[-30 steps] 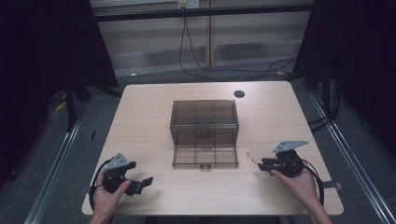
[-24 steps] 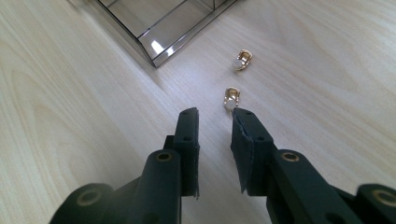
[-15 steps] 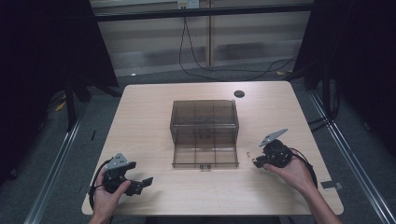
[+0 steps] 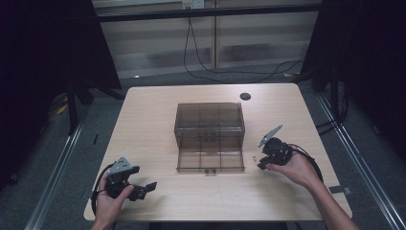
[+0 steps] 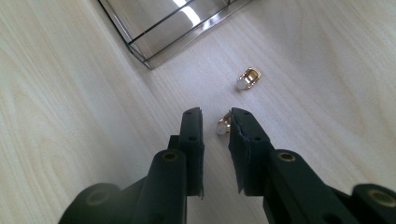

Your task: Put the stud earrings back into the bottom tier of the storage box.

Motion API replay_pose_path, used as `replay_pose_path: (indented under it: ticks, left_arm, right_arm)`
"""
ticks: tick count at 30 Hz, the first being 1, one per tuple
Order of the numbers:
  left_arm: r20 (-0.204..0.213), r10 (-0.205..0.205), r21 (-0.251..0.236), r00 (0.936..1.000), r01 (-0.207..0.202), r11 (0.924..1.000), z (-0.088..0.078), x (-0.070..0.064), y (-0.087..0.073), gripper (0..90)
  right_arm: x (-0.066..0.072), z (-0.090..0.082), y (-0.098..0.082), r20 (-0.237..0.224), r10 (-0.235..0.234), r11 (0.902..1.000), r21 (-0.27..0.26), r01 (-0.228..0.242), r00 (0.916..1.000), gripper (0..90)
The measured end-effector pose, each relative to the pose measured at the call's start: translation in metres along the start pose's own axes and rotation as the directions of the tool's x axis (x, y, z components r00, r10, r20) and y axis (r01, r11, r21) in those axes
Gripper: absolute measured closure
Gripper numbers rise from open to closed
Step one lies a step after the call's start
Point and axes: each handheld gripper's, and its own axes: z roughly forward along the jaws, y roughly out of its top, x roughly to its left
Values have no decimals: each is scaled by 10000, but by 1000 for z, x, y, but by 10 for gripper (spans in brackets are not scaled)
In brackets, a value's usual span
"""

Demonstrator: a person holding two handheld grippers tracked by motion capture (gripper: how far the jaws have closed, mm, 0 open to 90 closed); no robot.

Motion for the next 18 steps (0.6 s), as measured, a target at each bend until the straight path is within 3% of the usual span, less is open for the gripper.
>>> replay_pose_path:
  ticks: [7,18]
  left_arm:
    - [0,-27,21,10000,27,10000,0,0,0,31]
    - [-18,-52,3,10000,52,10000,0,1,0,31]
  right_arm:
    - [-4,7,9,-138,-246,9964,805,256,9996,796]
    - [-6,14,14,-130,-469,9912,1232,482,9988,829]
